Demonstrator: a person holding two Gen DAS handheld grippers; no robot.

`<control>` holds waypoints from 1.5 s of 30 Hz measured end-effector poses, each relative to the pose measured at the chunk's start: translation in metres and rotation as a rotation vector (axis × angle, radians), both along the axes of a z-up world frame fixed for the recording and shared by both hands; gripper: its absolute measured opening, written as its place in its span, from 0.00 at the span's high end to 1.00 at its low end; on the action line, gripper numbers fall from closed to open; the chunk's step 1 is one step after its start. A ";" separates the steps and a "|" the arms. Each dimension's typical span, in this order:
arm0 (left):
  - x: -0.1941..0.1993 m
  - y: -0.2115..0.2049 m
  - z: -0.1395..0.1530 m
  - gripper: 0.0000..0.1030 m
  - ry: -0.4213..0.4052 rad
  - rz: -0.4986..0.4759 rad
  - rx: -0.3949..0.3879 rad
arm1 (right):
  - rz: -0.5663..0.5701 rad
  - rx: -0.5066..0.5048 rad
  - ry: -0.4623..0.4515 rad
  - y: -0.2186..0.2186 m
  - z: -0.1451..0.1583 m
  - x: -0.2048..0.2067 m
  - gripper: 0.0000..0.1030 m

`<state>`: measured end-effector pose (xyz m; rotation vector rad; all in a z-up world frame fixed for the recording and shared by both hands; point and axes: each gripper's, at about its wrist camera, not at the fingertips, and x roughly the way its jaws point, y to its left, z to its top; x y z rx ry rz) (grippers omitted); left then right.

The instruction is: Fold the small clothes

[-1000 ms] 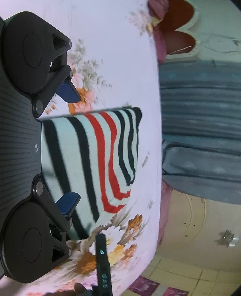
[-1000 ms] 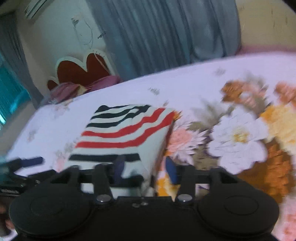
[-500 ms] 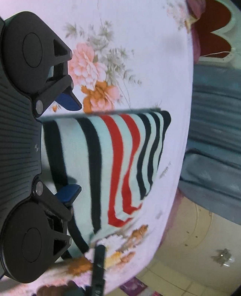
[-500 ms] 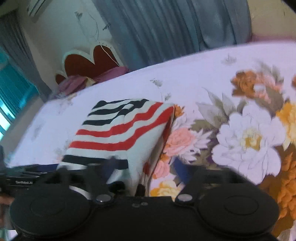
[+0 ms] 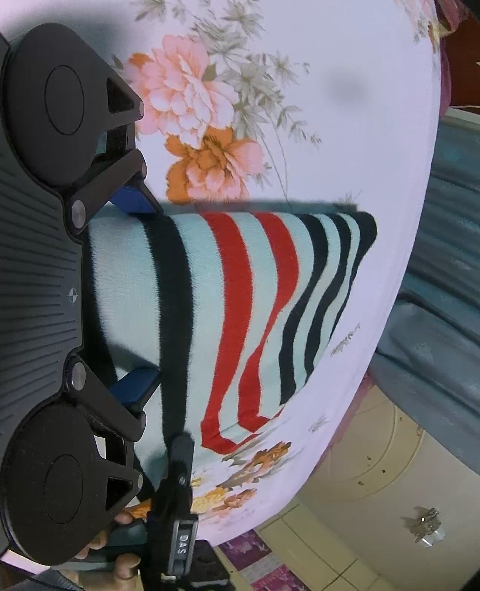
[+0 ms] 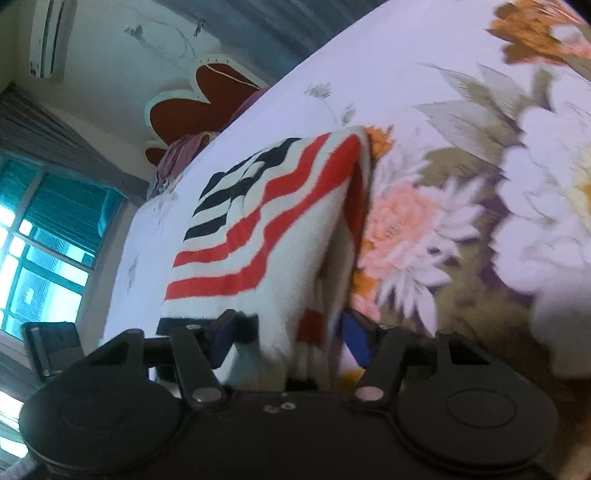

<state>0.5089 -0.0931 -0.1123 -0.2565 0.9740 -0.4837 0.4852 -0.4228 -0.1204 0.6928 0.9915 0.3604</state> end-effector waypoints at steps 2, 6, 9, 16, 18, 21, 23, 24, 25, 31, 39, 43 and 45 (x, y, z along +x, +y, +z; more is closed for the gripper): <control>0.004 -0.005 0.001 0.17 0.007 0.002 0.007 | 0.010 -0.056 -0.007 0.011 0.002 0.005 0.57; 0.007 -0.015 0.007 0.33 -0.012 -0.031 0.021 | 0.045 -0.199 -0.053 0.028 0.014 0.000 0.64; 0.003 -0.013 0.017 0.47 -0.052 -0.051 0.020 | 0.039 -0.261 -0.074 0.038 0.023 -0.006 0.67; -0.007 0.009 0.047 0.49 -0.159 -0.105 -0.030 | 0.045 -0.392 -0.164 0.070 0.068 -0.019 0.69; -0.008 0.026 0.057 0.49 -0.185 -0.115 -0.039 | 0.043 -0.406 -0.181 0.087 0.080 -0.016 0.69; -0.008 0.066 0.069 0.49 -0.214 -0.115 -0.037 | 0.041 -0.422 -0.215 0.124 0.091 -0.013 0.69; -0.007 0.097 0.075 0.49 -0.222 -0.105 -0.032 | 0.044 -0.424 -0.237 0.152 0.093 -0.007 0.69; -0.006 0.114 0.076 0.49 -0.225 -0.098 -0.026 | 0.046 -0.420 -0.246 0.167 0.093 -0.004 0.69; -0.006 0.130 0.077 0.49 -0.226 -0.092 -0.018 | 0.048 -0.413 -0.252 0.183 0.090 0.000 0.69; -0.002 0.224 0.061 0.49 -0.188 -0.039 0.016 | 0.077 -0.360 -0.238 0.267 0.062 0.024 0.69; 0.001 0.282 -0.006 0.31 -0.067 0.056 -0.054 | 0.015 -0.253 -0.045 0.277 -0.011 0.043 0.67; 0.006 0.271 0.001 0.31 -0.094 0.028 0.008 | -0.009 -0.233 -0.036 0.267 -0.010 0.041 0.66; 0.000 0.277 0.011 0.29 -0.127 0.020 0.053 | 0.007 -0.283 -0.043 0.272 0.000 0.042 0.59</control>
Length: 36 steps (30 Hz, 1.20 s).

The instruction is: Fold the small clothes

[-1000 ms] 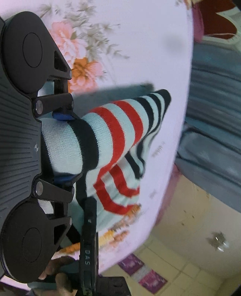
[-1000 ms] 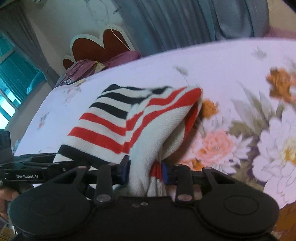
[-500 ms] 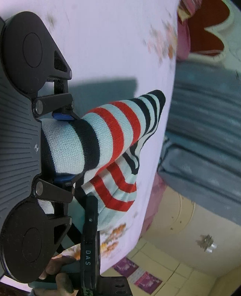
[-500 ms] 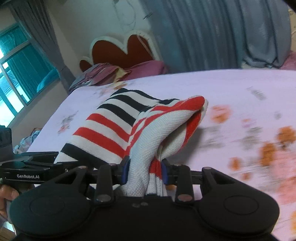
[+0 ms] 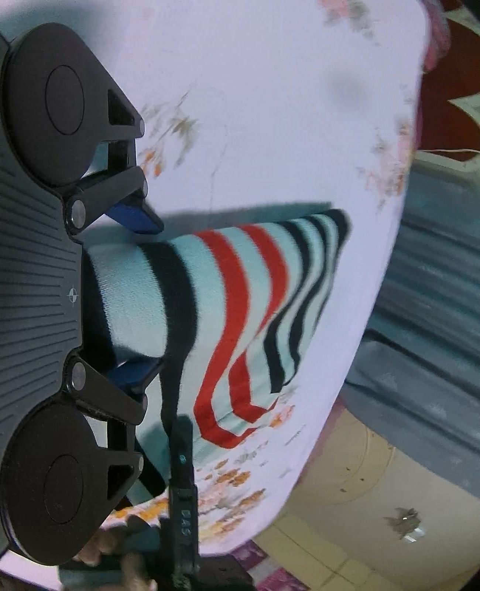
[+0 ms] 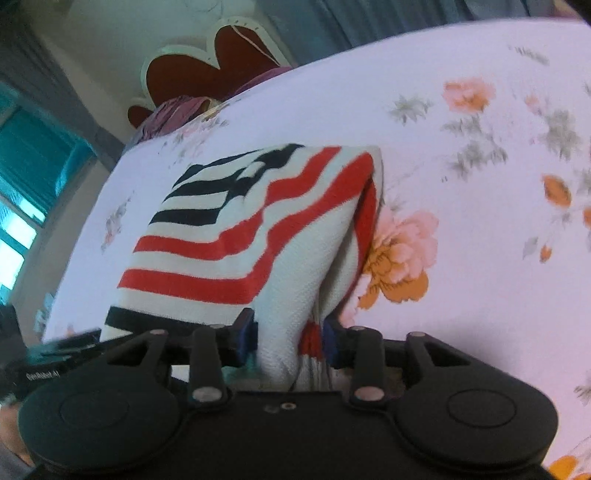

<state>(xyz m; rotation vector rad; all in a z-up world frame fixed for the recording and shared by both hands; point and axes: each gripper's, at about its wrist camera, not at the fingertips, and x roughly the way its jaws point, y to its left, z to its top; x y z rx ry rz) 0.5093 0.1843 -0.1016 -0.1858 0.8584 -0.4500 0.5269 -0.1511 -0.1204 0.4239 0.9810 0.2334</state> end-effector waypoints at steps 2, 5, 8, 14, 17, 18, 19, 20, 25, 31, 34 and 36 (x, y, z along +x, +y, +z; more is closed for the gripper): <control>-0.008 0.004 0.019 0.29 -0.080 -0.004 0.057 | -0.010 -0.113 -0.049 0.000 0.022 -0.003 0.46; -0.004 -0.001 0.047 0.30 -0.174 -0.054 0.078 | 0.008 -0.251 -0.177 0.014 0.054 -0.009 0.66; 0.021 -0.029 0.047 0.43 -0.163 -0.149 0.127 | 0.080 -0.299 -0.186 0.032 0.055 0.019 0.90; 0.044 -0.064 0.020 0.45 -0.109 -0.220 0.163 | 0.093 -0.428 -0.067 0.042 0.013 0.047 0.85; 0.042 -0.063 0.020 0.45 -0.123 -0.232 0.172 | 0.073 -0.458 -0.064 0.046 0.015 0.041 0.84; 0.041 -0.062 0.022 0.45 -0.125 -0.232 0.172 | 0.065 -0.452 -0.068 0.046 0.014 0.038 0.84; 0.037 -0.059 0.028 0.46 -0.130 -0.227 0.170 | 0.053 -0.435 -0.067 0.044 0.015 0.035 0.84; 0.029 -0.055 0.034 0.46 -0.144 -0.231 0.149 | 0.039 -0.421 -0.068 0.043 0.020 0.031 0.83; -0.016 -0.045 0.050 0.46 -0.175 -0.265 0.144 | 0.134 -0.365 -0.142 0.052 0.055 -0.024 0.86; -0.052 -0.050 0.027 0.49 -0.168 -0.256 0.232 | 0.166 -0.425 -0.093 0.055 0.030 -0.062 0.88; -0.060 -0.056 0.022 0.49 -0.203 -0.230 0.270 | 0.128 -0.395 -0.101 0.050 0.024 -0.059 0.90; -0.065 -0.058 0.024 0.49 -0.208 -0.208 0.283 | 0.122 -0.394 -0.100 0.051 0.024 -0.057 0.90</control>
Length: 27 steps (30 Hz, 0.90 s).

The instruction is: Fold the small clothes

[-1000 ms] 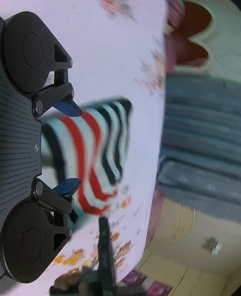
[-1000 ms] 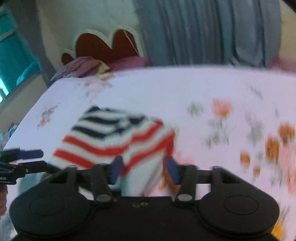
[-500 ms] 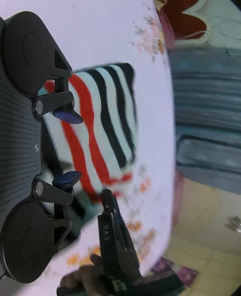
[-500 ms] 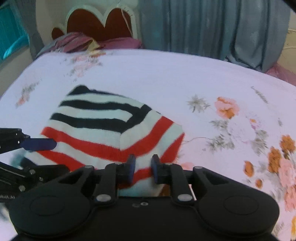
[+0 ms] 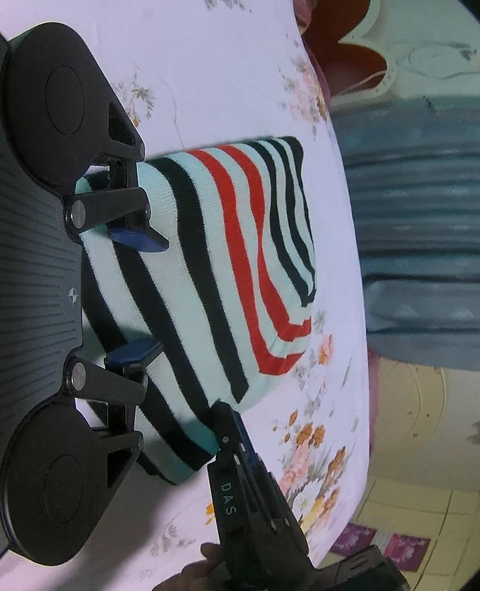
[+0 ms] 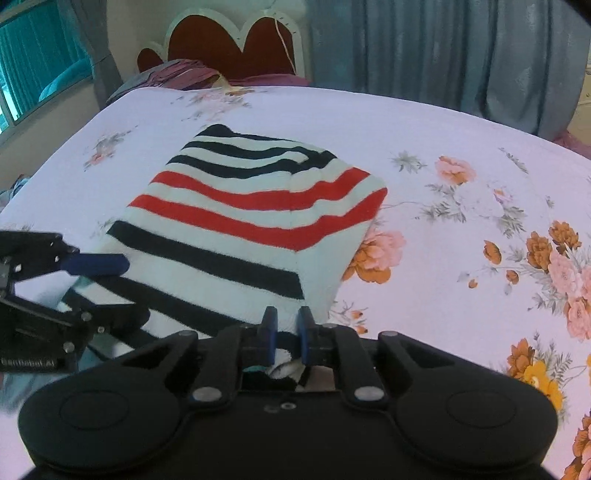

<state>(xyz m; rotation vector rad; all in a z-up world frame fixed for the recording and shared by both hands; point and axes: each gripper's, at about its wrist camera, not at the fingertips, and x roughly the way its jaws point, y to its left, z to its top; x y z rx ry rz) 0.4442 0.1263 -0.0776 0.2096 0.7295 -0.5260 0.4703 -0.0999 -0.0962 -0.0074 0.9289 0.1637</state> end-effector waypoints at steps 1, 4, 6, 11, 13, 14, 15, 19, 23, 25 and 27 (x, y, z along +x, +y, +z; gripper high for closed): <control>-0.003 -0.001 0.003 0.49 0.000 0.009 0.006 | 0.004 -0.008 0.002 0.002 0.001 0.000 0.90; -0.018 0.004 0.017 0.49 -0.016 0.032 0.006 | 0.013 0.004 -0.058 0.006 0.024 -0.018 0.87; -0.029 0.010 0.022 0.49 -0.019 0.063 0.012 | 0.026 0.020 -0.082 0.007 0.036 -0.035 0.86; -0.035 0.022 0.010 0.49 0.026 0.129 0.020 | 0.069 0.015 -0.043 0.014 0.025 -0.048 0.88; -0.036 0.024 0.003 0.49 0.036 0.143 0.018 | 0.070 0.005 0.003 0.015 0.010 -0.045 0.89; -0.035 0.024 0.001 0.49 0.041 0.150 0.015 | 0.064 -0.005 0.026 0.015 0.002 -0.044 0.89; -0.035 0.024 -0.002 0.49 0.042 0.152 0.015 | 0.061 -0.004 0.034 0.015 -0.003 -0.045 0.89; -0.037 0.025 -0.010 0.49 0.041 0.169 0.016 | 0.043 0.010 0.032 0.013 -0.011 -0.047 0.90; -0.036 0.019 -0.015 0.49 0.023 0.177 0.040 | 0.033 0.009 0.027 0.012 -0.016 -0.044 0.92; -0.036 0.015 -0.017 0.49 0.013 0.183 0.054 | 0.029 0.004 0.021 0.013 -0.017 -0.045 0.92; -0.036 0.012 -0.018 0.49 0.008 0.186 0.065 | 0.028 -0.005 0.020 0.014 -0.017 -0.045 0.92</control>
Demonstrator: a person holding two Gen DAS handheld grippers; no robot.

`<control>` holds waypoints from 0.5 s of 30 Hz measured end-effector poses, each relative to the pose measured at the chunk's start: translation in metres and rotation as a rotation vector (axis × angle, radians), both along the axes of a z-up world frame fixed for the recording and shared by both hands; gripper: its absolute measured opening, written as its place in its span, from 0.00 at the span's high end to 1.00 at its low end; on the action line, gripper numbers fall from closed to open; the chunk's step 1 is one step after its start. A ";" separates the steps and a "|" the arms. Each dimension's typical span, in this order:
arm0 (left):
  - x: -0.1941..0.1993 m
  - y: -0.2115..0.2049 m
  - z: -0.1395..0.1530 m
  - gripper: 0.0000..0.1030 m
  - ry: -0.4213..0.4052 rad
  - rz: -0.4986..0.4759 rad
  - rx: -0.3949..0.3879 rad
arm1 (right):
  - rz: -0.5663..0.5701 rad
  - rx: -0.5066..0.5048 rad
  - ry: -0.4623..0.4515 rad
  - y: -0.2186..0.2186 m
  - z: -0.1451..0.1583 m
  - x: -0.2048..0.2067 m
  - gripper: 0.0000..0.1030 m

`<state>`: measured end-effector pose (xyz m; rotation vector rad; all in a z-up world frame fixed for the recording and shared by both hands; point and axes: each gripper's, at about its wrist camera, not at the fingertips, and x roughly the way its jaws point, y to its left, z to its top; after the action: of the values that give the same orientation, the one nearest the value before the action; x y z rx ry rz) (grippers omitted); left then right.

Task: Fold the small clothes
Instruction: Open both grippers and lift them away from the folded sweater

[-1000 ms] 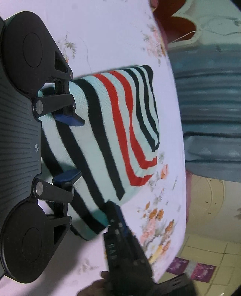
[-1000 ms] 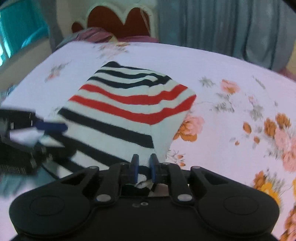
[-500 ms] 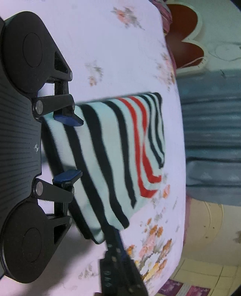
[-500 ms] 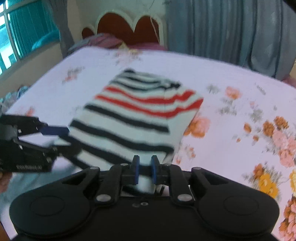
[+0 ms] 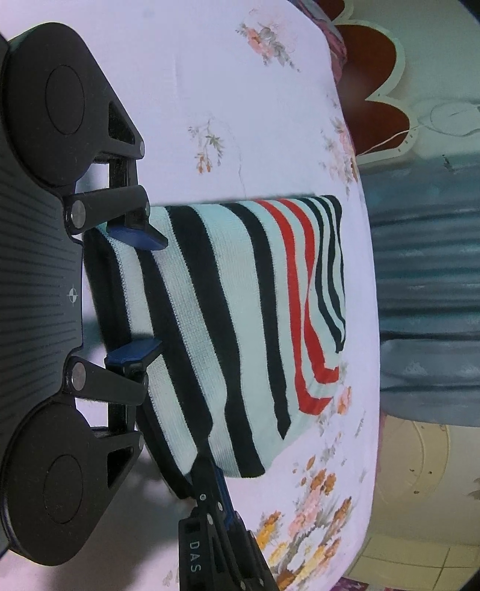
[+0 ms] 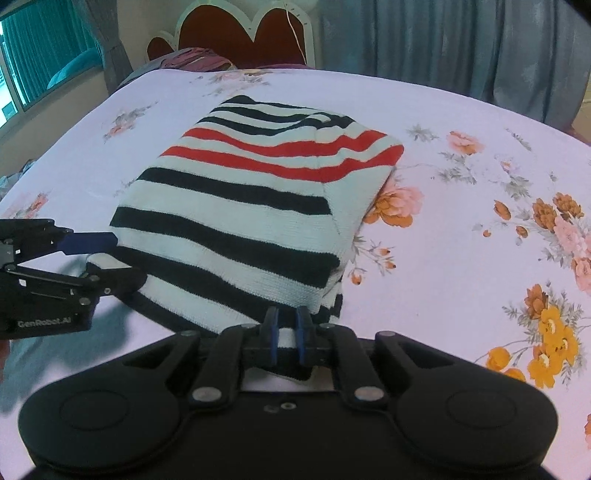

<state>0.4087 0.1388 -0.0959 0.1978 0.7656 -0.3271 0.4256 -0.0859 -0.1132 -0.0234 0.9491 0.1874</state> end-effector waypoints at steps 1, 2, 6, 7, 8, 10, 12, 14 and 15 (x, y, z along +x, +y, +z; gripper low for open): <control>0.000 -0.001 0.000 0.48 -0.003 0.000 0.006 | -0.002 -0.003 0.002 0.001 0.000 0.001 0.92; 0.001 -0.002 -0.001 0.48 -0.005 -0.002 0.013 | -0.003 -0.006 0.005 0.001 0.001 0.001 0.91; -0.005 -0.002 0.012 0.48 -0.013 0.027 0.007 | -0.017 0.004 0.000 0.000 0.010 -0.004 0.85; -0.011 -0.001 0.018 0.47 -0.033 0.036 0.001 | -0.025 0.001 -0.025 -0.001 0.018 -0.010 0.72; -0.019 0.000 0.022 0.44 -0.050 0.049 -0.009 | -0.038 -0.002 -0.060 -0.003 0.026 -0.017 0.57; -0.037 0.003 0.030 0.00 -0.079 0.099 -0.023 | -0.081 0.011 -0.134 -0.011 0.042 -0.037 0.38; -0.058 0.004 0.033 0.00 -0.127 0.140 -0.034 | -0.113 0.007 -0.182 -0.018 0.053 -0.057 0.24; -0.068 0.002 0.028 0.00 -0.082 0.151 -0.019 | -0.142 -0.019 -0.187 -0.023 0.056 -0.076 0.00; -0.075 0.001 0.026 0.00 -0.066 0.158 -0.013 | -0.164 -0.042 -0.188 -0.026 0.055 -0.087 0.01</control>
<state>0.3334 0.1400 -0.0700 0.1342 0.7090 -0.1750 0.3382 -0.1118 -0.0586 -0.0022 0.7636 0.0130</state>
